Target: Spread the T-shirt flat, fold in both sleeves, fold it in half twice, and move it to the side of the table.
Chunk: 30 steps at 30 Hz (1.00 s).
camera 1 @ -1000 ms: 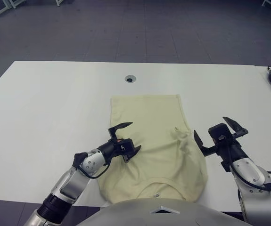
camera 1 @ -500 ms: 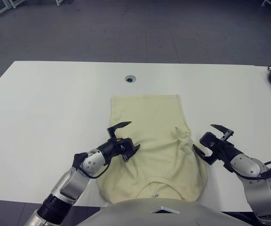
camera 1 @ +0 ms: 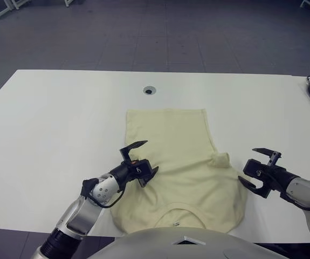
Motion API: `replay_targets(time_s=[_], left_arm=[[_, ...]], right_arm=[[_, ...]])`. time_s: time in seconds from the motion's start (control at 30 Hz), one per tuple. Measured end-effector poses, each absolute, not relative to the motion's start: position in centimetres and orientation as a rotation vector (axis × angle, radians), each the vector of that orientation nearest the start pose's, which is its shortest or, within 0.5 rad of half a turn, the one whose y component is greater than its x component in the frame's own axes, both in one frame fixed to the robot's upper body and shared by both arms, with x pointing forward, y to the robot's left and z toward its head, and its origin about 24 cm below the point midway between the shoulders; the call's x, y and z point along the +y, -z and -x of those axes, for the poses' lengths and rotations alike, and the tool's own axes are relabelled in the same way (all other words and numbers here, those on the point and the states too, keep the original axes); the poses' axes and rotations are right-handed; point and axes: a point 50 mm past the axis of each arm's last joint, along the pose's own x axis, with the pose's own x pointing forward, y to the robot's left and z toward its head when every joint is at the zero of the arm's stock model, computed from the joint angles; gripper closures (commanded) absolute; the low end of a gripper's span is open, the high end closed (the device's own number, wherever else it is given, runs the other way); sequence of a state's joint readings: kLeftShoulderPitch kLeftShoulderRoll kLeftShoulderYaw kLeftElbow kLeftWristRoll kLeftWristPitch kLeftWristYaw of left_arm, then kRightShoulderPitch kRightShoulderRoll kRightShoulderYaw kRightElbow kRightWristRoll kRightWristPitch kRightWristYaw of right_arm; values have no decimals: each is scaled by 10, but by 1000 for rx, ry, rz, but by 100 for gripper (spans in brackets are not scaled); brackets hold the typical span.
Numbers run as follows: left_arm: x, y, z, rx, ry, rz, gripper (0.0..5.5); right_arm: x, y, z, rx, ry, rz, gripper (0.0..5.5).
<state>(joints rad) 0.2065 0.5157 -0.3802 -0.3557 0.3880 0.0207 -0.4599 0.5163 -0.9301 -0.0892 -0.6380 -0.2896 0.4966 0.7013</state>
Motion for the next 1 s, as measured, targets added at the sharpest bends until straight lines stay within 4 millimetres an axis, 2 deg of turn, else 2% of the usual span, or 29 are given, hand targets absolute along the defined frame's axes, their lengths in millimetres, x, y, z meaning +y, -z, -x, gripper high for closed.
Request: replay_targets(time_s=[0.17, 0.3, 0.5, 0.63, 0.87, 0.93, 1.0], left_arm=[[134, -42, -184, 80, 821, -815, 10], [136, -42, -185, 76, 813, -818, 10], [128, -48, -186, 5, 823, -760, 10], [119, -58, -185, -69, 835, -697, 10], [109, -69, -191, -159, 823, -633, 10], [108, -76, -197, -189, 823, -638, 10], [114, -80, -201, -191, 819, -658, 10]], right_arm=[[-259, -88, -145, 712, -607, 1047, 12], [-255, -89, -139, 722, -620, 1032, 12], [-249, -92, -137, 723, -628, 951, 12], [-243, -103, -148, 659, -629, 882, 12], [-238, -158, -195, 312, -505, 799, 12], [-232, -164, -206, 243, -491, 776, 12], [-224, -159, -216, 211, -508, 753, 12]])
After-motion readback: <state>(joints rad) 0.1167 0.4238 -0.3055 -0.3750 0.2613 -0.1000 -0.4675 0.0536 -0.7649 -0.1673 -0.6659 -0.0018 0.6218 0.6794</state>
